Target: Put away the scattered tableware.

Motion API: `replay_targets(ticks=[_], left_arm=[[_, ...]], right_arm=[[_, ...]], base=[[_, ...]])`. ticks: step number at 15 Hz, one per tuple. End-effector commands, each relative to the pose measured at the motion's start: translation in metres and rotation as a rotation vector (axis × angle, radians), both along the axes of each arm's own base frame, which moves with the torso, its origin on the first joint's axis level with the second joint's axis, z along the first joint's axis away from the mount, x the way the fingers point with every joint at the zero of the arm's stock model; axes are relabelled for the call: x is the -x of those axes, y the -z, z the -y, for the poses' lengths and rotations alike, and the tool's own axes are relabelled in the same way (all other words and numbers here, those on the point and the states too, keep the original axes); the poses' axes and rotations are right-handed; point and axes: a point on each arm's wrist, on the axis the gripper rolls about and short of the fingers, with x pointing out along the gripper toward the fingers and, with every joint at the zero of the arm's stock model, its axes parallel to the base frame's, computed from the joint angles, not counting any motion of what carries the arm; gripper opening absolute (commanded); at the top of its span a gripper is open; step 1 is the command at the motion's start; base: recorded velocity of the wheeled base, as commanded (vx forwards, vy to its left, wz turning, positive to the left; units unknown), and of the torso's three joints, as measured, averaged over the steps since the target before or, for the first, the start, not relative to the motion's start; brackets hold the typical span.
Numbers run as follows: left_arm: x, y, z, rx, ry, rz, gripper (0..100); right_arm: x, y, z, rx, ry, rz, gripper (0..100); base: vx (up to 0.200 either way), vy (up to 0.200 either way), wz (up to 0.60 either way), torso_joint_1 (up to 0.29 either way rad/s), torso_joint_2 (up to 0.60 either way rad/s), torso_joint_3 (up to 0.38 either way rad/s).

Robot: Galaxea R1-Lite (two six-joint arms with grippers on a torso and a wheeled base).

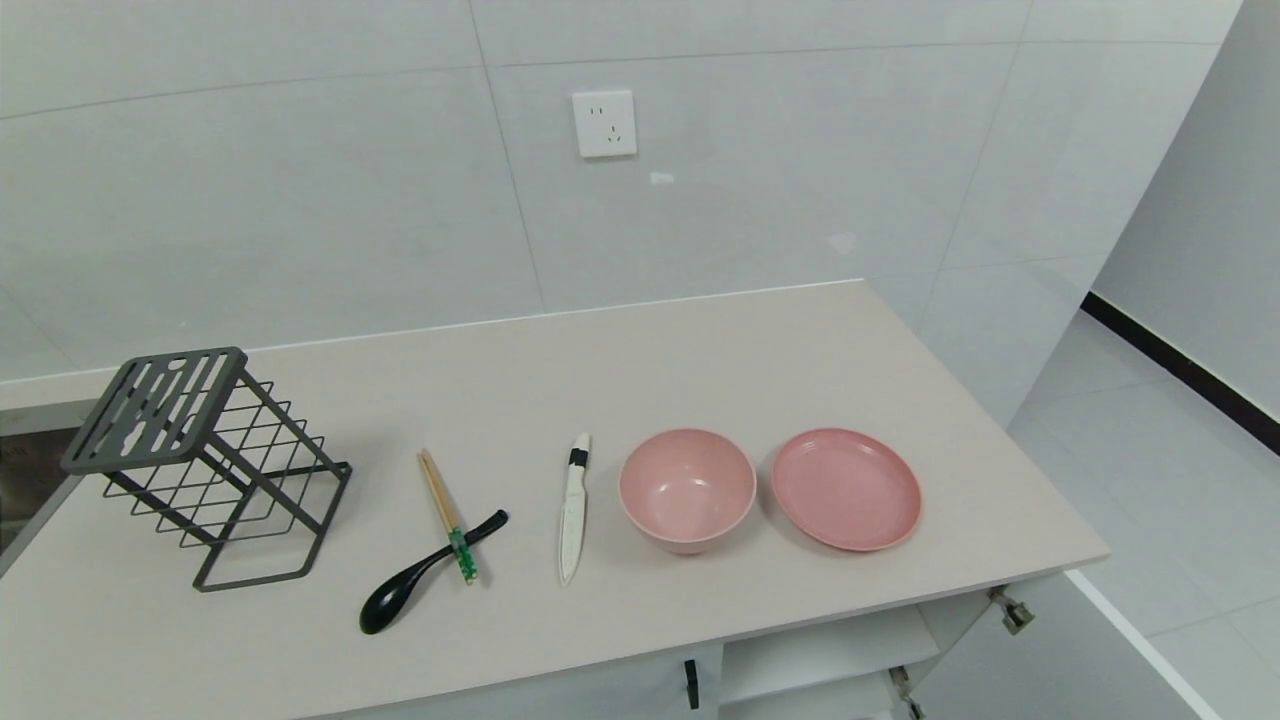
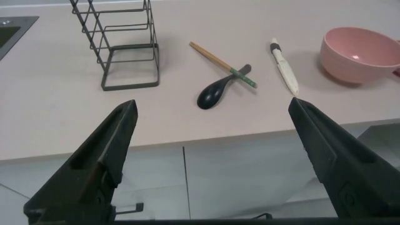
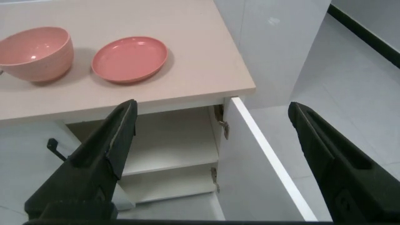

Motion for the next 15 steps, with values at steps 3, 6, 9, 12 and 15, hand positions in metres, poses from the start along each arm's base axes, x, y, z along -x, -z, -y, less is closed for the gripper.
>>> replay_targets(ticks=[3, 6, 9, 12, 15], left_arm=[[-0.0001, 0.0, -0.0001, 0.002, -0.003, -0.001, 100], [-0.0001, 0.0, -0.0001, 0.002, -0.005, -0.001, 100], [-0.0001, 0.0, -0.0001, 0.002, -0.006, -0.001, 100], [-0.0001, 0.0, -0.0001, 0.0, -0.005, -0.001, 100], [-0.0001, 0.0001, 0.0, -0.012, -0.003, -0.003, 100]], right_arm=[[0.0, 0.0, 0.0, -0.001, -0.002, 0.0, 100], [0.0, 0.0, -0.0001, 0.002, -0.003, 0.0, 100], [0.0, 0.0, -0.0001, 0.016, -0.006, 0.0, 100], [0.0, 0.0, -0.0001, 0.013, -0.006, 0.0, 100], [0.0001, -0.0041, -0.0001, 0.036, -0.006, 0.041, 100]], base=[[0.0, 0.0, 0.0, 0.0, 0.0, 0.0], [0.0, 0.0, 0.0, 0.0, 0.0, 0.0], [0.0, 0.0, 0.0, 0.0, 0.0, 0.0], [0.0, 0.0, 0.0, 0.0, 0.0, 0.0], [0.0, 0.0, 0.0, 0.0, 0.0, 0.0]])
